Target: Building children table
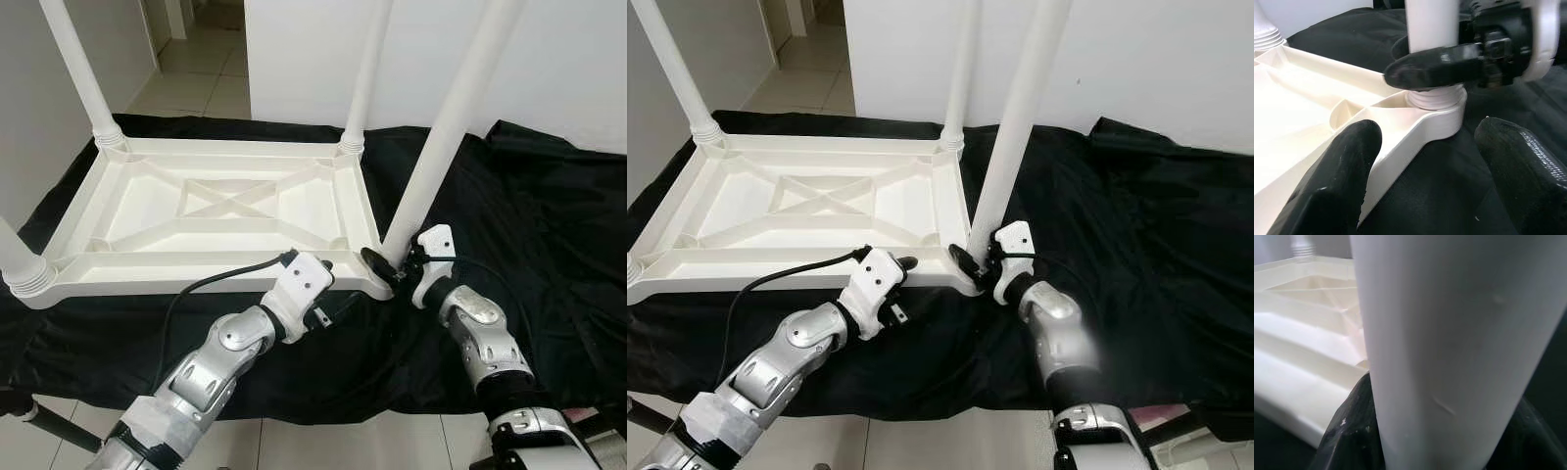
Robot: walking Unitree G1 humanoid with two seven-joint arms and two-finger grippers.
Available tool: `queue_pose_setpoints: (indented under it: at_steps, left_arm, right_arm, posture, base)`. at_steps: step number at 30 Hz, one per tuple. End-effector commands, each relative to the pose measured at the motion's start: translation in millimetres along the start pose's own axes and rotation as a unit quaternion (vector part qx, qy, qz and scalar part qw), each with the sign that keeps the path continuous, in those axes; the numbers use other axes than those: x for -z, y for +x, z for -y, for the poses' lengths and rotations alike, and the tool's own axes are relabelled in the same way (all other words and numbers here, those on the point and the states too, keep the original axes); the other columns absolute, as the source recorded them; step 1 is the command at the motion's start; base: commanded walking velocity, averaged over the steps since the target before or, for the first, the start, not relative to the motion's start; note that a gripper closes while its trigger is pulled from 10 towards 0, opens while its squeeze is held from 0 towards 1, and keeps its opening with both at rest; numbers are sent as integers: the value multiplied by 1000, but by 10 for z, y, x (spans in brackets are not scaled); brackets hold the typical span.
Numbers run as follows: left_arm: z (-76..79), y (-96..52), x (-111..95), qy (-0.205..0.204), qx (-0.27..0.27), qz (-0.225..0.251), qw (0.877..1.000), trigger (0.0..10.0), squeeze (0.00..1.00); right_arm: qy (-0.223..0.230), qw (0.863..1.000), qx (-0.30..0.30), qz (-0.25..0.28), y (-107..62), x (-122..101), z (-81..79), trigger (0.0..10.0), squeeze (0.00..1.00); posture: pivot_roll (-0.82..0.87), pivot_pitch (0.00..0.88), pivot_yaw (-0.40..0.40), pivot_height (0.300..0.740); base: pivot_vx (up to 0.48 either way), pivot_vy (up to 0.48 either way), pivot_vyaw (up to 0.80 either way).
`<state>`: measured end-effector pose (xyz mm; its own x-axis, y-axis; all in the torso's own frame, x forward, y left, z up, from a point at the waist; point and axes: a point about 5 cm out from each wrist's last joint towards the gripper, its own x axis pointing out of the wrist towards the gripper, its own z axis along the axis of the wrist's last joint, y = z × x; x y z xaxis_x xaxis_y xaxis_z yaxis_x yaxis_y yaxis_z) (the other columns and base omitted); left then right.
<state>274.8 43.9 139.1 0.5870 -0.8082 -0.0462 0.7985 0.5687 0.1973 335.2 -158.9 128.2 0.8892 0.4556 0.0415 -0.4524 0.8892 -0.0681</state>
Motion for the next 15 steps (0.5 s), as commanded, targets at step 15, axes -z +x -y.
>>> queue_pose_setpoints:
  at_steps: [15]
  left_arm:
    - [103, -7, 23, 5, 71, -2, 997, 10000, 0]
  right_arm:
    - [84, 965, 246, -36, -28, 194, -245, 10000, 0]
  posture:
    - [3, 9, -56, 740]
  base:
    - [0, 0, 0]
